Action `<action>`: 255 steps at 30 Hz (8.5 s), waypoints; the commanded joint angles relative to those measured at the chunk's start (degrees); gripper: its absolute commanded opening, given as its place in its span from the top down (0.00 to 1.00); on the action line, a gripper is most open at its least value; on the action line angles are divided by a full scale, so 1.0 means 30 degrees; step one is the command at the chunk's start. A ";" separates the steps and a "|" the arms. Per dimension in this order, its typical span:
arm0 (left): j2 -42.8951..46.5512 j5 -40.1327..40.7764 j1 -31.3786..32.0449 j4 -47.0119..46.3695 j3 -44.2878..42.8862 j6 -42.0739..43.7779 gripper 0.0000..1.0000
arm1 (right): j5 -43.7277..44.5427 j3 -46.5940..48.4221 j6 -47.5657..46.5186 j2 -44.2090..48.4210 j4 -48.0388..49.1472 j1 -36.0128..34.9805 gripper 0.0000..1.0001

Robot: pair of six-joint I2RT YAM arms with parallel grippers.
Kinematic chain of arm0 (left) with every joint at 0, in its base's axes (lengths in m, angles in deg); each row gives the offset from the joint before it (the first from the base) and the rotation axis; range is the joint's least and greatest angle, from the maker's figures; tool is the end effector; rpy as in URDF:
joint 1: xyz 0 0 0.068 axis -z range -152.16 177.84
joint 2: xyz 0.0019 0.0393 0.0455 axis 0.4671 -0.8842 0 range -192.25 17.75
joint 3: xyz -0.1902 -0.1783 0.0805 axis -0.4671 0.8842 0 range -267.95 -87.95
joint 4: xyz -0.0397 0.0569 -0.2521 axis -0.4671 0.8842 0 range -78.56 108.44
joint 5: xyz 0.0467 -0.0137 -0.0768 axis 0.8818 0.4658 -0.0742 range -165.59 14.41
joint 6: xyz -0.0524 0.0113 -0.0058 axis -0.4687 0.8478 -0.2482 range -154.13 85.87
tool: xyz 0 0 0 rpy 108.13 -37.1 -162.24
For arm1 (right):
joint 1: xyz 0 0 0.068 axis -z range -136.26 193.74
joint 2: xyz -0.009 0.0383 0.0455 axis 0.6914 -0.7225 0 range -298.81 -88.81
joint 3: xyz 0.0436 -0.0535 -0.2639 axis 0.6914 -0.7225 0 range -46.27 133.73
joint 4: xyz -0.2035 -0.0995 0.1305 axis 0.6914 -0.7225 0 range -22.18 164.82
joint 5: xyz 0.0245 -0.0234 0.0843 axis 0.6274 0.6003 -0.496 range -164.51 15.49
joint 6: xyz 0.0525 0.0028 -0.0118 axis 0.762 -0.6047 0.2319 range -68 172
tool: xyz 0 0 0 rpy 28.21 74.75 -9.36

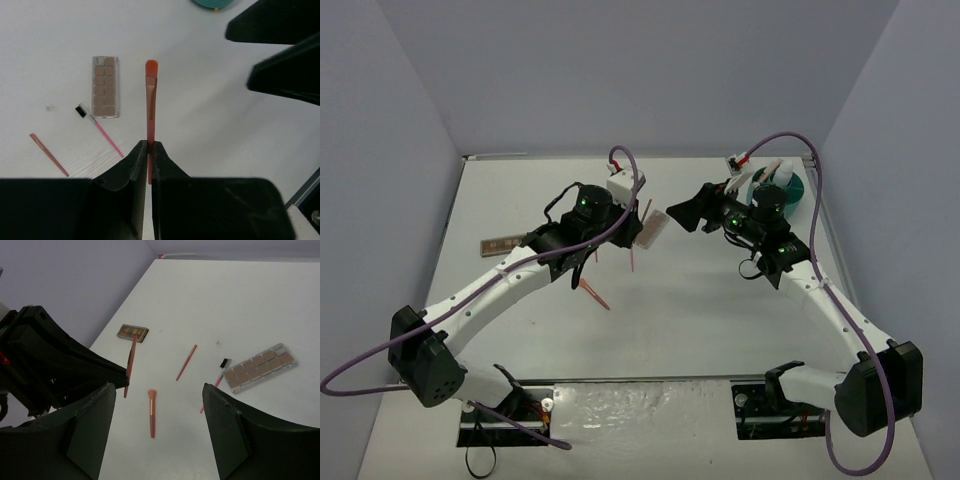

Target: Organize the makeup

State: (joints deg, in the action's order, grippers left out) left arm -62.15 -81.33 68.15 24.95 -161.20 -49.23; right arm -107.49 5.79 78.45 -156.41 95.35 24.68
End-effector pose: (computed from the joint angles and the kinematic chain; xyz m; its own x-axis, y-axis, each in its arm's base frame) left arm 0.2469 -0.2141 0.3670 -0.4401 0.0332 -0.8974 0.6220 0.7320 -0.2779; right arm 0.2534 0.1081 0.3588 -0.2767 0.2996 -0.9131 -0.7408 0.5387 0.4013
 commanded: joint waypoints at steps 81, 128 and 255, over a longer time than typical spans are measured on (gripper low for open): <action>0.5400 0.4900 -0.7047 0.6299 0.2269 -0.0541 0.03 | 1.1159 0.9277 -0.7011 -1.2409 0.5374 1.1070 1.00; 0.2606 -0.0034 -0.7601 0.6658 0.3870 -0.6909 0.05 | 0.9097 0.5140 -0.3407 -0.2709 -0.1705 1.1187 0.09; 0.6199 0.3900 -0.6233 0.5034 0.1604 -0.0717 0.03 | 1.5481 0.6048 -0.7831 -0.4044 0.0563 0.7774 1.00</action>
State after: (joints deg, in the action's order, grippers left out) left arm -46.21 -70.47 50.24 38.84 -157.96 -54.42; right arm -64.13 19.89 57.60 -163.70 87.27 42.85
